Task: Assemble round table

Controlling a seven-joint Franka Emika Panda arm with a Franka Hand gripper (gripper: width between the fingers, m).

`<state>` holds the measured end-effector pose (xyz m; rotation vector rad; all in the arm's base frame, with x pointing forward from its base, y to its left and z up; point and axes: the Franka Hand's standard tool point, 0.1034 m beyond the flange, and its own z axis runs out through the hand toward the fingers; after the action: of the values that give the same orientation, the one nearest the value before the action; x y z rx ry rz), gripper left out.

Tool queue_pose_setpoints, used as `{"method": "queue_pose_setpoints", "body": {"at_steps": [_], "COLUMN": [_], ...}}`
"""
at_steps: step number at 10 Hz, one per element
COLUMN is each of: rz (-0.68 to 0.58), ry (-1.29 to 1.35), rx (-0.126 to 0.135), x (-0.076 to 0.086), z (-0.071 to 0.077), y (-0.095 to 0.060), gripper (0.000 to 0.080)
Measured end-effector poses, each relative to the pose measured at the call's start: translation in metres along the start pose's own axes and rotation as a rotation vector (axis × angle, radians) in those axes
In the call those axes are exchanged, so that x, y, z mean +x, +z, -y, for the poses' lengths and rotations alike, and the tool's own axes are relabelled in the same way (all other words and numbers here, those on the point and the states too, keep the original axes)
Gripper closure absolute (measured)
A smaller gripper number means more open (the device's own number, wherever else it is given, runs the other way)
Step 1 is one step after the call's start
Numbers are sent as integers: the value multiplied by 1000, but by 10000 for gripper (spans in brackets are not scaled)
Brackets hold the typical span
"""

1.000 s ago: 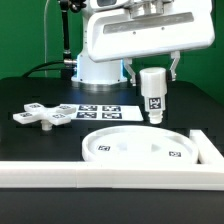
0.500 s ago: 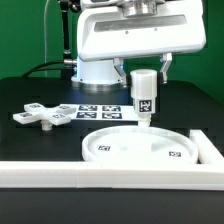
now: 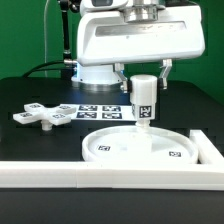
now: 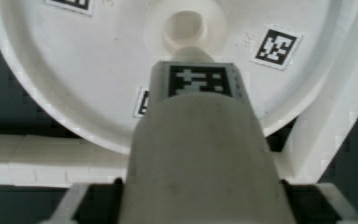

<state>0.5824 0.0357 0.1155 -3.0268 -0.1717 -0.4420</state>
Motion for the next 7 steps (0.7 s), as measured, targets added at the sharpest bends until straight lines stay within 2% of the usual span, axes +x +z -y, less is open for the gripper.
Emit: {"method": "queue_pose_setpoints", "body": {"at_steps": [7], "rz": [-4], "ry": [4], "rx": [-11], "x": [-14], "z": [-6], "y": [10], "gripper": [390]}}
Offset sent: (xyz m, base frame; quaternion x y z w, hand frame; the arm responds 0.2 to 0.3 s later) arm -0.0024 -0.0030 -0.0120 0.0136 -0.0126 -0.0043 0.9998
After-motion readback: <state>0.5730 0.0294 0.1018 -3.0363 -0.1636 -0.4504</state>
